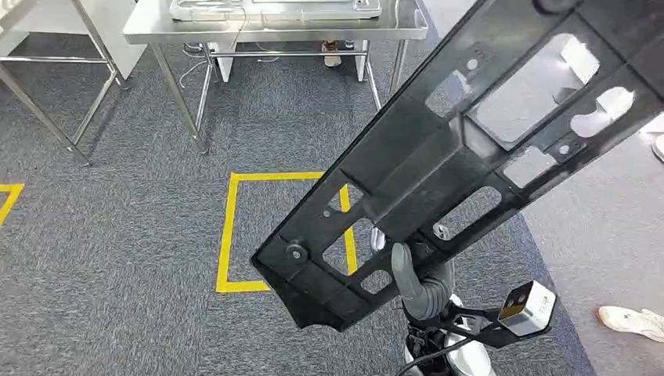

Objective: Take the parts from the cabinet and place them on the table.

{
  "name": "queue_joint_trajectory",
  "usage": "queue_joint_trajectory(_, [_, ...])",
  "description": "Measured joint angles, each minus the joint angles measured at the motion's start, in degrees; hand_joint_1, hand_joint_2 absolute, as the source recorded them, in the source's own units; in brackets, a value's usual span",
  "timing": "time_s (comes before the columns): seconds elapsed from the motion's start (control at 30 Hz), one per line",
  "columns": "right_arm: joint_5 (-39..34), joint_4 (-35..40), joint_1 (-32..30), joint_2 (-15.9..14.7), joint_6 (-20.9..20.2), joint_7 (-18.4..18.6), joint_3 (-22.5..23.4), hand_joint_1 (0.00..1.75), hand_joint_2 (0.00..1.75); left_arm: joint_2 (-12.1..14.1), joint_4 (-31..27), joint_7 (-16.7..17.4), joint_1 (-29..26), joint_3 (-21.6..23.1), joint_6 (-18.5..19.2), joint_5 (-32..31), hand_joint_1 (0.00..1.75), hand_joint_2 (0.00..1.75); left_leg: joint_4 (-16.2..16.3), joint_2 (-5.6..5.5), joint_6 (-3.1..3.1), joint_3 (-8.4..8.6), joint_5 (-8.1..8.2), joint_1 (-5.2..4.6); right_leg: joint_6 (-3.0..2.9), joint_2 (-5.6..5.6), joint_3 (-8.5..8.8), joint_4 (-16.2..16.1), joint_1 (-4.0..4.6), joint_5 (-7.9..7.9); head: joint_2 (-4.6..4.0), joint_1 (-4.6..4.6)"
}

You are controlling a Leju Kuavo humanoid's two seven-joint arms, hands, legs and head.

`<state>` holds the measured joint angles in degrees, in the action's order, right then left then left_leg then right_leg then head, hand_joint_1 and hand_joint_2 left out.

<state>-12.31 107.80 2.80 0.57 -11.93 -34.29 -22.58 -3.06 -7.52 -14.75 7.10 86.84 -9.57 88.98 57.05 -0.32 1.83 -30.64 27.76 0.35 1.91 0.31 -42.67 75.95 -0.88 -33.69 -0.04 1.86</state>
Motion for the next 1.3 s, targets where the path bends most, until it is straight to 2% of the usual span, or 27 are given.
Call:
queue_joint_trajectory(0.03, [0.0,0.0,-0.02,0.0,-0.02,0.0,0.0,1.75,1.75,0.02,0.0,0.0,-0.06,0.0,0.02,0.0,0.0,1.75,0.0,-0.08,-0.05,0.51,0.4,-0.02,-0.08,0.0,0.05,-1.74,0.0,1.74,0.0,0.0])
queue_joint_trajectory(0.07, [0.0,0.0,-0.02,0.0,-0.02,0.0,0.02,1.75,1.75,0.02,0.0,0.0,-0.1,-0.02,0.04,0.0,0.0,1.75,0.0,-0.15,-0.17,1.2,0.86,-0.07,-0.26,0.0,1.13,-5.39,0.02,4.56,0.0,0.0])
queue_joint_trajectory(0.13, [0.0,0.0,-0.02,0.0,-0.02,-0.02,0.04,1.75,1.75,0.0,0.0,-0.02,-0.12,-0.02,0.18,0.0,0.0,1.75,-0.08,-0.16,-0.49,2.38,2.05,-0.12,-1.04,-0.12,4.79,-15.59,0.28,11.59,0.0,0.0])
queue_joint_trajectory(0.17, [0.02,-0.02,-0.03,0.0,-0.13,-0.09,0.11,1.75,1.75,0.0,0.0,-0.04,-0.04,-0.02,0.24,0.0,0.0,1.75,0.09,-0.14,-0.82,3.06,2.48,-0.31,-1.21,-0.39,4.9,-16.54,0.82,10.04,0.0,0.0])
queue_joint_trajectory(0.23, [0.07,0.02,-0.21,0.0,-0.22,-0.22,0.15,1.75,1.75,0.0,0.0,-0.11,-0.05,-0.04,0.37,0.0,0.0,1.75,-0.08,0.01,-1.63,3.32,3.0,-0.22,-2.0,-0.31,5.23,-17.09,1.11,10.26,0.0,0.0])
queue_joint_trajectory(0.3, [0.07,0.04,-0.25,0.0,-0.24,-0.22,0.24,1.75,1.75,0.0,0.0,-0.22,0.09,-0.04,0.46,0.02,0.0,1.75,0.86,0.06,-2.15,3.87,2.74,-0.21,-2.74,0.02,6.49,-17.45,0.9,9.5,0.0,0.02])
queue_joint_trajectory(0.33, [0.07,0.13,-0.23,0.02,-0.28,-0.22,0.24,1.75,1.75,0.0,0.0,-0.22,0.24,-0.04,0.46,0.02,0.0,1.75,2.68,0.1,-2.29,3.21,2.81,0.02,-3.04,-0.12,7.49,-17.98,0.69,9.21,0.0,0.0])
queue_joint_trajectory(0.4, [0.09,0.13,-0.04,0.15,-0.48,-0.28,0.26,1.75,1.75,0.0,0.0,-0.28,0.45,-0.04,0.5,0.04,0.0,1.75,10.07,0.07,-2.87,-1.08,4.19,0.14,-3.66,-0.2,8.53,-18.12,0.67,8.36,0.0,0.0])
queue_joint_trajectory(0.47, [0.11,0.09,-0.12,0.15,-0.54,-0.31,0.26,1.75,1.75,0.02,0.0,-0.28,0.15,-0.07,0.5,0.07,0.0,1.75,16.69,0.09,-3.35,-6.08,7.92,0.28,-3.75,-0.12,9.36,-18.12,0.71,7.44,0.0,0.0])
queue_joint_trajectory(0.5, [0.09,0.02,-0.14,0.15,-0.55,-0.33,0.26,1.75,1.75,0.02,0.0,-0.26,-0.08,-0.07,0.5,0.09,0.0,1.75,18.01,0.09,-3.54,-7.77,8.5,0.28,-3.71,0.04,9.95,-18.11,0.7,6.97,0.0,0.0])
queue_joint_trajectory(0.53, [0.09,-0.04,-0.14,0.15,-0.57,-0.42,0.26,1.75,1.75,0.02,0.0,-0.28,-0.19,-0.07,0.5,0.09,0.0,1.75,16.97,0.09,-3.65,-8.31,7.51,0.29,-3.63,0.2,10.67,-18.11,0.69,6.45,0.0,0.0])
queue_joint_trajectory(0.57, [0.09,-0.04,-0.14,0.15,-0.59,-0.48,0.26,1.75,1.75,0.02,0.0,-0.28,-0.18,-0.07,0.5,0.09,0.0,1.75,13.64,0.09,-3.51,-7.74,4.97,0.29,-3.52,0.25,11.55,-18.11,0.68,5.82,0.0,0.0])
queue_joint_trajectory(0.63, [0.09,-0.04,-0.11,0.15,-0.61,-0.55,0.26,1.75,1.75,0.04,0.0,-0.28,-0.15,-0.11,0.5,0.11,0.0,1.75,4.82,0.1,-2.97,-5.41,-2.14,0.24,-3.21,0.22,13.2,-18.12,0.69,4.64,0.0,0.0])
queue_joint_trajectory(0.67, [0.09,-0.11,-0.02,0.15,-0.66,-0.63,0.26,1.75,1.75,0.04,0.0,-0.28,-0.3,-0.11,0.5,0.11,0.0,1.75,2.38,0.12,-2.43,-5.21,-4.28,0.1,-2.97,0.17,13.42,-18.14,0.7,4.13,0.0,-0.02])
queue_joint_trajectory(0.7, [0.09,-0.24,0.01,0.15,-0.72,-0.72,0.28,1.75,1.75,0.11,0.0,-0.26,-0.19,-0.13,0.48,0.13,0.0,1.75,1.66,0.2,-2.04,-5.13,-1.86,-0.37,-2.6,0.34,13.18,-18.05,0.79,4.02,0.0,0.0])
queue_joint_trajectory(0.73, [0.04,-0.26,0.08,0.17,-0.83,-0.72,0.28,1.75,1.75,0.11,0.0,-0.26,-0.23,-0.22,0.48,0.13,0.0,1.75,1.78,0.12,-1.45,-5.03,-2.99,-0.44,-2.14,0.33,13.1,-18.25,0.75,3.74,0.0,0.02])
queue_joint_trajectory(0.8, [0.04,-0.28,0.16,0.2,-0.96,-0.72,0.28,1.75,1.75,0.11,0.0,-0.28,-0.39,-0.37,0.48,0.11,0.0,1.75,1.07,0.07,-0.68,-4.4,-2.73,-0.36,-1.37,0.28,13.87,-18.12,0.89,3.93,0.0,0.0])
queue_joint_trajectory(0.87, [0.04,-0.09,0.31,0.22,-0.92,-0.72,0.33,1.75,1.75,0.11,0.0,-0.35,-0.21,-0.46,0.46,0.09,0.0,1.75,0.05,-0.06,-0.18,-2.74,-2.64,0.02,-0.84,0.06,12.74,-15.08,0.62,3.59,0.0,0.0])
queue_joint_trajectory(0.9, [0.04,0.17,0.33,0.22,-0.81,-0.72,0.37,1.75,1.75,0.13,0.0,-0.35,-0.11,-0.46,0.46,0.09,0.0,1.75,-0.03,-0.04,0.12,-2.38,-2.36,0.0,-0.45,0.06,10.28,-11.05,0.53,2.74,0.0,0.0])
queue_joint_trajectory(0.97, [0.09,0.22,0.1,0.22,-0.33,-0.59,0.39,1.75,1.75,0.13,0.0,-0.33,-0.15,-0.46,0.48,0.07,0.0,1.75,-0.03,-0.04,0.16,-1.53,-1.44,-0.01,-0.21,0.04,4.58,-2.99,0.42,-0.91,0.0,0.0])
queue_joint_trajectory(1.0, [0.17,0.28,0.01,0.22,-0.26,-0.4,0.39,1.75,1.75,0.13,0.0,-0.26,-0.24,-0.46,0.48,0.07,0.0,1.75,-0.03,-0.05,0.14,-1.0,-0.96,-0.01,-0.2,0.04,2.68,-1.13,0.36,-1.94,0.0,0.0])
queue_joint_trajectory(1.03, [0.17,0.42,-0.06,0.22,-0.17,-0.13,0.39,1.75,1.75,0.13,0.0,-0.24,-0.3,-0.46,0.46,0.04,0.0,1.75,-0.03,-0.08,0.1,-0.33,-0.45,-0.01,-0.29,0.02,1.86,-1.46,0.24,-1.58,0.0,0.0])
queue_joint_trajectory(1.07, [0.17,0.65,-0.05,0.22,-0.09,0.02,0.39,1.75,1.75,0.11,0.0,-0.24,-0.3,-0.46,0.48,0.04,0.0,1.75,-0.03,-0.15,-0.01,0.48,0.15,-0.01,-0.15,0.01,2.04,-3.99,0.1,0.32,0.0,0.0])
queue_joint_trajectory(1.13, [0.28,1.16,-0.04,0.22,0.28,0.42,0.39,1.75,1.75,0.11,0.0,-0.22,-0.28,-0.46,0.48,0.04,0.0,1.75,-0.04,-0.2,-0.41,2.34,1.53,0.01,-0.48,-0.09,4.45,-13.14,0.04,7.67,0.0,0.0])
queue_joint_trajectory(1.17, [0.39,1.2,-0.04,0.22,0.39,0.44,0.42,1.75,1.75,0.11,0.0,-0.22,-0.32,-0.46,0.46,0.04,0.0,1.75,-0.06,-0.15,-0.69,2.34,2.2,-0.01,-0.66,-0.31,4.85,-16.97,0.08,11.67,0.0,-0.02])
queue_joint_trajectory(1.2, [0.42,1.25,-0.06,0.24,0.53,0.5,0.42,1.75,1.75,0.11,0.0,-0.2,-0.22,-0.46,0.48,0.04,0.0,1.75,0.25,-0.24,-1.05,2.92,2.62,-0.16,-0.87,-0.34,4.67,-16.85,0.61,9.29,0.0,0.0])
queue_joint_trajectory(1.3, [0.57,2.01,-0.16,0.31,0.57,0.63,0.46,1.75,1.75,0.09,0.0,-0.22,-0.13,-0.46,0.48,0.02,0.0,1.75,0.34,-0.05,-2.22,3.69,2.86,-0.1,-2.42,-0.11,5.41,-17.07,0.75,9.5,0.0,0.02])
